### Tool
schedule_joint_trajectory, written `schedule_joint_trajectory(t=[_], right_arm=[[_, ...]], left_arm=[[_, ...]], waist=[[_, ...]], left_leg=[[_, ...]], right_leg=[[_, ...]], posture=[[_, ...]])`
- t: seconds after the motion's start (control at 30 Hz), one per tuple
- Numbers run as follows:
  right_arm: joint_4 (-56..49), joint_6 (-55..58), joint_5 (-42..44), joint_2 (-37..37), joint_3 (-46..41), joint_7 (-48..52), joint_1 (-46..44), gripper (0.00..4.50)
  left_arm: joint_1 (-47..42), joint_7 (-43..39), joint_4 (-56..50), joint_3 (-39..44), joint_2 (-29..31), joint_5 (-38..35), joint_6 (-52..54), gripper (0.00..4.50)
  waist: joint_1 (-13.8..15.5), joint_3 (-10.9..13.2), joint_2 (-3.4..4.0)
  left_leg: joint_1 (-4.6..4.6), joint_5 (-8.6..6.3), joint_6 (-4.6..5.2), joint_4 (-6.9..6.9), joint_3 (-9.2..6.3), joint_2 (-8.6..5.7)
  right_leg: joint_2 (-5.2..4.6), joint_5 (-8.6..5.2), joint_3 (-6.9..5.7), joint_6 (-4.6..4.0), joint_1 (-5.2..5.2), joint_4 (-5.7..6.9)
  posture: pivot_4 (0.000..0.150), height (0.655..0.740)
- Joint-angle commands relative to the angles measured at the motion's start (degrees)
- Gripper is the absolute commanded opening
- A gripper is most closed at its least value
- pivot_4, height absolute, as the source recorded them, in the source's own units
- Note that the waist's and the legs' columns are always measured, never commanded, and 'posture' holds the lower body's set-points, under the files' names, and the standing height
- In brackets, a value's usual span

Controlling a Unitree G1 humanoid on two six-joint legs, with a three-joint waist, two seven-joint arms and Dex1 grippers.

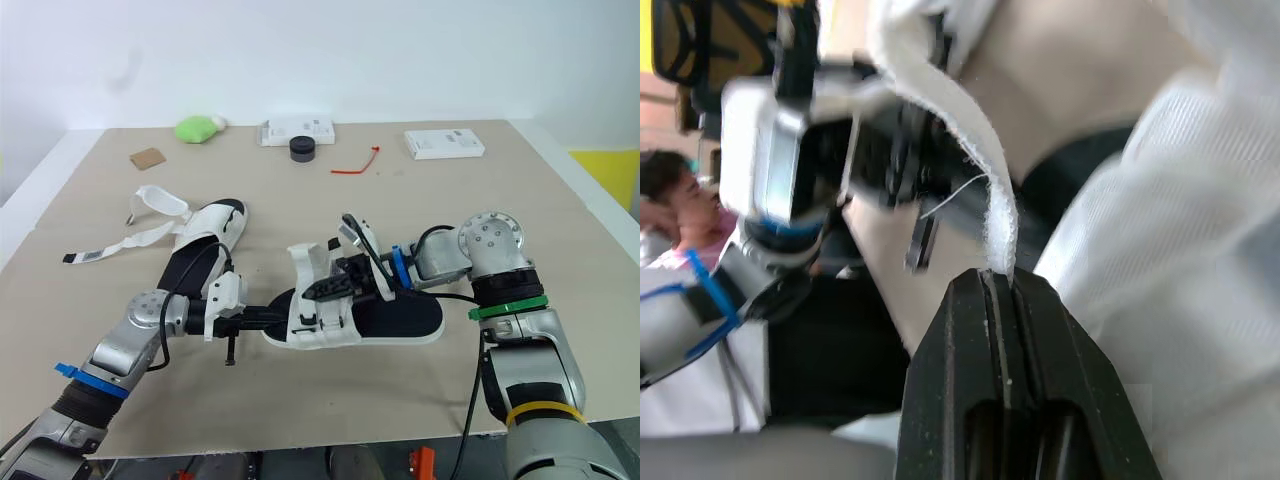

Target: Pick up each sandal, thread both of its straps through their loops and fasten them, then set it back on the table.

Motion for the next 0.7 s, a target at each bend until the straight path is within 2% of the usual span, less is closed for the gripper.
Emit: schedule_joint_trajectory(t=[0.03, 0.17, 0.47, 0.7], right_arm=[[0.3, -0.4, 9.4, -1.8, 2.3, -4.9, -0.7, 0.08], [-2.3, -4.1, 15.5, -3.7, 6.0, -10.5, 2.2, 0.08], [-1.3, -7.6, 15.8, -0.9, 6.4, -16.2, 2.1, 0.08], [-2.2, -5.0, 15.8, -1.6, 8.2, -14.3, 1.8, 0.08]], left_arm=[[2.4, 0.1, 3.0, -3.3, 0.8, 3.7, 2.4, 0.0], [2.3, 0.2, 3.1, -3.2, 0.8, 3.7, 2.3, 0.0], [2.0, 0.1, 3.4, -3.2, 0.7, 3.7, 2.3, 0.0], [2.0, 0.3, 3.3, -3.0, 0.7, 3.7, 2.3, 0.0]], waist=[[0.0, 0.0, 0.0], [0.0, 0.0, -0.01], [0.0, 0.0, 0.01], [0.0, 0.0, 0.02]], left_leg=[[0.0, 0.0, 0.0, 0.0, 0.0, 0.0], [-0.01, 0.0, 0.01, -0.01, -0.02, 0.0], [0.0, -0.02, 0.04, -0.01, -0.03, 0.01], [0.0, -0.02, 0.04, -0.01, -0.04, 0.03]], right_leg=[[0.01, 0.0, 0.0, 0.0, 0.0, 0.0], [0.0, -0.03, 0.0, 0.03, 0.01, -0.01], [0.02, -0.04, -0.01, 0.03, 0.03, -0.02], [0.01, -0.05, -0.02, 0.02, 0.02, -0.02]], posture=[[0.15, 0.74], [0.15, 0.74], [0.15, 0.74], [0.15, 0.74]])
